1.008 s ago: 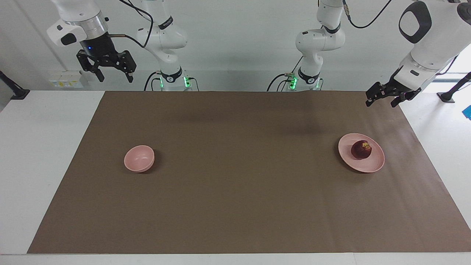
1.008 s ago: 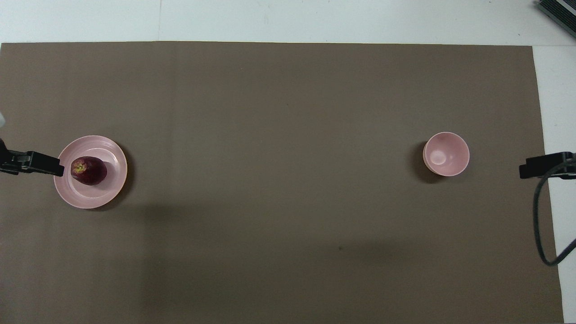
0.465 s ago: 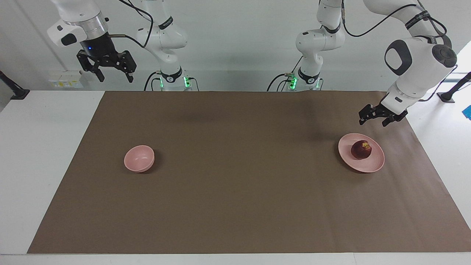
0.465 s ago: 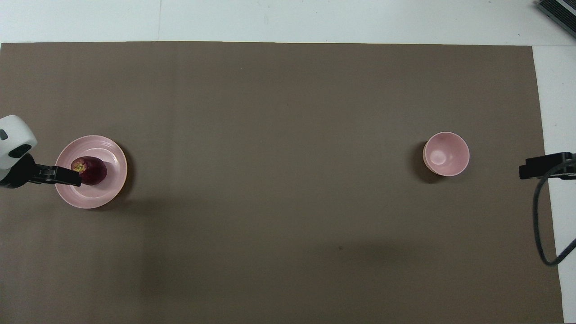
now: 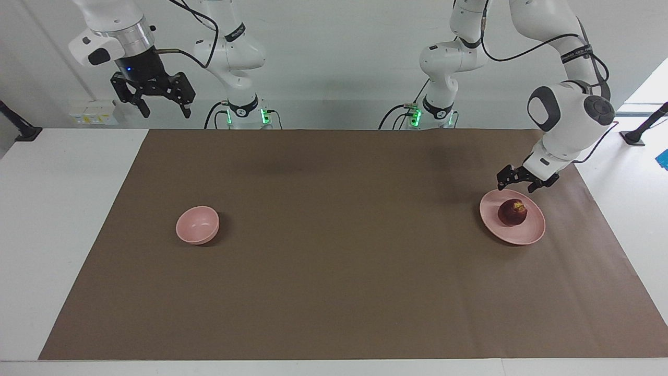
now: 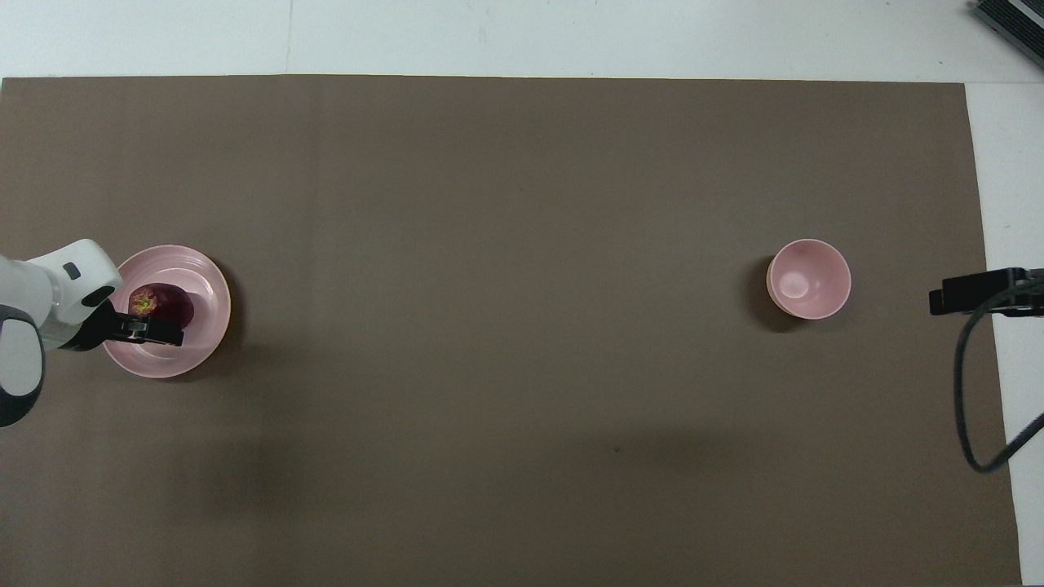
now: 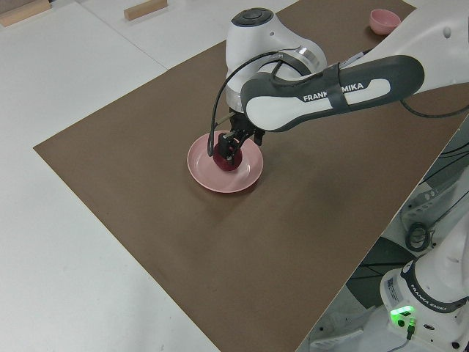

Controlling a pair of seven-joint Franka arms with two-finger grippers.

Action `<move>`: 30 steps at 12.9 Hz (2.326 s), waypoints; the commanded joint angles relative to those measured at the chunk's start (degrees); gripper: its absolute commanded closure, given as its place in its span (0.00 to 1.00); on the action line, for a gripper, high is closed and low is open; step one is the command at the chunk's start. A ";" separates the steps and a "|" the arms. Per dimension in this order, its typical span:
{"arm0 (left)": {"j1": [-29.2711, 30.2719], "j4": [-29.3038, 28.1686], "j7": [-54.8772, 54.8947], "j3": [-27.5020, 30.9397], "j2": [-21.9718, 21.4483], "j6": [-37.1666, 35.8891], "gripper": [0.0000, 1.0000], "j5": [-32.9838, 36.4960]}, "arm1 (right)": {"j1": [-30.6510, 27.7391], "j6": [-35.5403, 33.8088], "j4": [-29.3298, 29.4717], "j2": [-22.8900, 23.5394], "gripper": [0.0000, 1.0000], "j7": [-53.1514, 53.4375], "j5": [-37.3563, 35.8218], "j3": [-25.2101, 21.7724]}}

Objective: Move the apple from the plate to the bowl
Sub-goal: 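Lower the left gripper onto the red apple on the plate and close, then lift the apple with the left gripper while the right gripper reaches inward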

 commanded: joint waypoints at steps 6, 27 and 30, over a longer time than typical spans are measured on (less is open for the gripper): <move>-0.05 3.12 1.22 -0.47 6.33 8.75 0.00 -0.59 | -0.61 0.96 -1.52 -0.97 0.00 0.46 1.58 0.32; -0.93 22.81 -3.51 -0.99 10.20 -20.77 1.00 -13.58 | 0.18 0.09 -0.73 -0.97 0.00 -2.17 5.52 1.64; -1.64 25.80 -12.99 -1.17 10.29 -28.32 1.00 -20.77 | -0.69 0.08 -3.35 -1.23 0.00 -3.57 11.91 1.29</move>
